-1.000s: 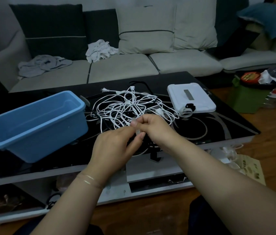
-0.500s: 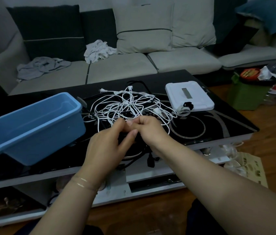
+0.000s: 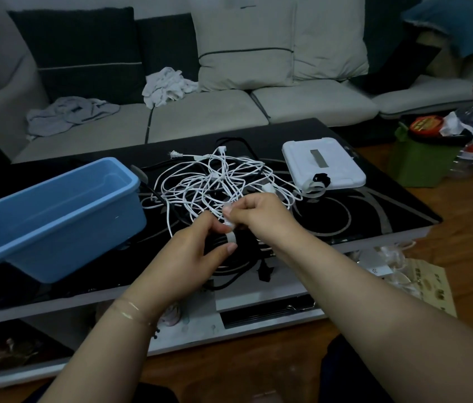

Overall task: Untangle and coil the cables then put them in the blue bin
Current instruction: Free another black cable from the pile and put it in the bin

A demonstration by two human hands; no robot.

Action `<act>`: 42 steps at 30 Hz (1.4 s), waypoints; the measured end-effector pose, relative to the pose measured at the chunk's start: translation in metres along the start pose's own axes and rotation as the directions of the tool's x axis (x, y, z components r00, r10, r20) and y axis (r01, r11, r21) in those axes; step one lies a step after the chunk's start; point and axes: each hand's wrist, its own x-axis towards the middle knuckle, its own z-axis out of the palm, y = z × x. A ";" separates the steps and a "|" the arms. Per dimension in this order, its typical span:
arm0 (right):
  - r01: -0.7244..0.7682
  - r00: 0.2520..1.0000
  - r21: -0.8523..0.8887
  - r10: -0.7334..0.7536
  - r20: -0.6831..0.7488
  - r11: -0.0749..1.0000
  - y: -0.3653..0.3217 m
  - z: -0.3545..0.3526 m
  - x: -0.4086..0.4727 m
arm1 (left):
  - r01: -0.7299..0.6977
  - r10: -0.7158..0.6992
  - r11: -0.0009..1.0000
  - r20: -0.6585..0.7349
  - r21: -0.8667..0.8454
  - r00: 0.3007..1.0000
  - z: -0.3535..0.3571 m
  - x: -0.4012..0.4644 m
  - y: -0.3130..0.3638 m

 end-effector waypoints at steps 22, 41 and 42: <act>0.055 0.998 -0.015 -0.054 0.020 0.998 -0.005 -0.001 -0.009 | -0.021 0.030 0.953 0.027 -0.302 0.999 0.013 0.005 -0.009; -0.184 0.983 0.520 0.166 0.082 0.834 -0.007 0.003 -0.011 | -0.008 -0.021 0.991 -0.222 -0.130 0.975 0.002 0.003 0.007; -0.198 0.980 0.540 0.182 0.083 0.818 -0.007 0.004 -0.012 | -0.002 -0.029 0.989 -0.209 -0.148 0.977 0.002 0.004 0.007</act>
